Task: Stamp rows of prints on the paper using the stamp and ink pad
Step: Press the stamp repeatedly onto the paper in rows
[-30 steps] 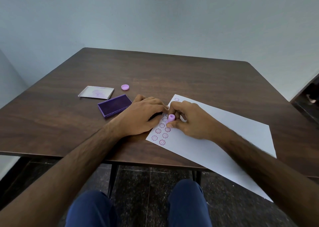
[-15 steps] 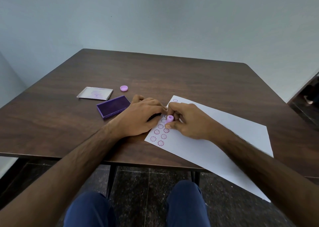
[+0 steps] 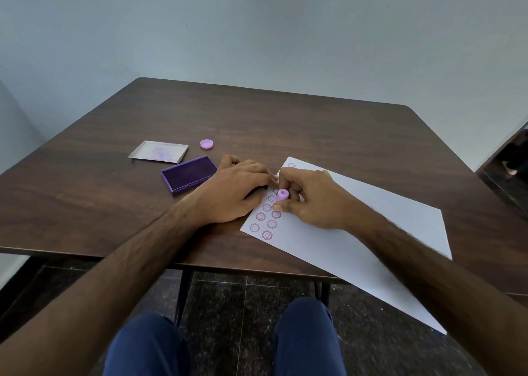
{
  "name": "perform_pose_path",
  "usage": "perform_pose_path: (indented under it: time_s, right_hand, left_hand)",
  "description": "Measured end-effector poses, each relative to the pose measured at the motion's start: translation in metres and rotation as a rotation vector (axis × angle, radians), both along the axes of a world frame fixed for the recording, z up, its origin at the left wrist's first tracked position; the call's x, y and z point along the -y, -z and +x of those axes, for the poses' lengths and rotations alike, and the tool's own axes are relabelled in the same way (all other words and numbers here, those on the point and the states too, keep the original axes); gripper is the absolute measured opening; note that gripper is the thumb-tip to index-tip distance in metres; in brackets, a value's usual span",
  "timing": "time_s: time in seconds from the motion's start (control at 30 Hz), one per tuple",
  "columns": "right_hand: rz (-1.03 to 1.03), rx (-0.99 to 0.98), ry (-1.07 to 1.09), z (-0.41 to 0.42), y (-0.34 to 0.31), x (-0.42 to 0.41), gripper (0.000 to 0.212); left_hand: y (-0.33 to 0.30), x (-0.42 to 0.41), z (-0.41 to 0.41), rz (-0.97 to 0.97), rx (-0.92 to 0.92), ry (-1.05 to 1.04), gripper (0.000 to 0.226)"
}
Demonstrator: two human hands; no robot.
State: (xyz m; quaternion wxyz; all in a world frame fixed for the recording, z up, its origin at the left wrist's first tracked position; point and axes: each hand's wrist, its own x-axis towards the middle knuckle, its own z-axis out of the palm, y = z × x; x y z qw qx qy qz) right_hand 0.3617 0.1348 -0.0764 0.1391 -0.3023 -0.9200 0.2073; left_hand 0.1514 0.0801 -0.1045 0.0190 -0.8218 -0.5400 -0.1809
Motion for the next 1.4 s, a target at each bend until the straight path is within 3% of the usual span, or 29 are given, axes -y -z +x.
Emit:
perform_pose_path:
  time_s: [0.33,0.43,0.5,0.6,0.7,0.87,1.03,1.17,1.3,1.4]
  right_hand:
    - [0.059,0.032,0.017,-0.001,-0.002,0.003,0.026]
    - [-0.010,0.058,-0.002,0.002,-0.010,-0.005,0.025]
    - [-0.214,-0.063,-0.059,0.007,-0.016,-0.011,0.024]
    - [-0.600,-0.464,-0.085,0.021,-0.025,-0.019,0.018]
    - [-0.730,-0.617,-0.119,0.036,-0.023,-0.027,0.015]
    - [-0.620,-0.513,-0.103,0.048,0.001,-0.027,0.015]
    - [-0.503,-0.614,0.097,0.031,0.010,-0.028,0.016]
    - [-0.482,-0.669,0.257,0.013,0.013,-0.037,0.016]
    - [-0.511,-0.759,0.400,-0.003,0.013,-0.047,0.022]
    - [-0.526,-0.828,0.473,-0.012,0.011,-0.055,0.023]
  left_hand:
    - [0.001,-0.001,0.000,0.004,-0.012,-0.010,0.031]
    - [-0.001,0.001,0.001,0.006,-0.007,-0.020,0.034]
    - [-0.002,0.002,0.002,0.010,-0.006,-0.022,0.035]
    - [-0.003,0.004,0.003,0.007,0.002,-0.021,0.038]
    - [-0.004,0.004,0.003,-0.014,-0.001,-0.015,0.039]
    - [-0.003,0.001,0.001,-0.024,-0.023,-0.026,0.037]
    - [-0.008,0.005,-0.001,0.128,-0.056,-0.159,0.036]
    - [-0.020,0.001,-0.016,0.220,0.122,-0.371,0.025]
    - [-0.033,-0.016,-0.052,0.120,0.200,-0.553,0.027]
    - [-0.041,-0.028,-0.076,-0.069,0.093,-0.663,0.037]
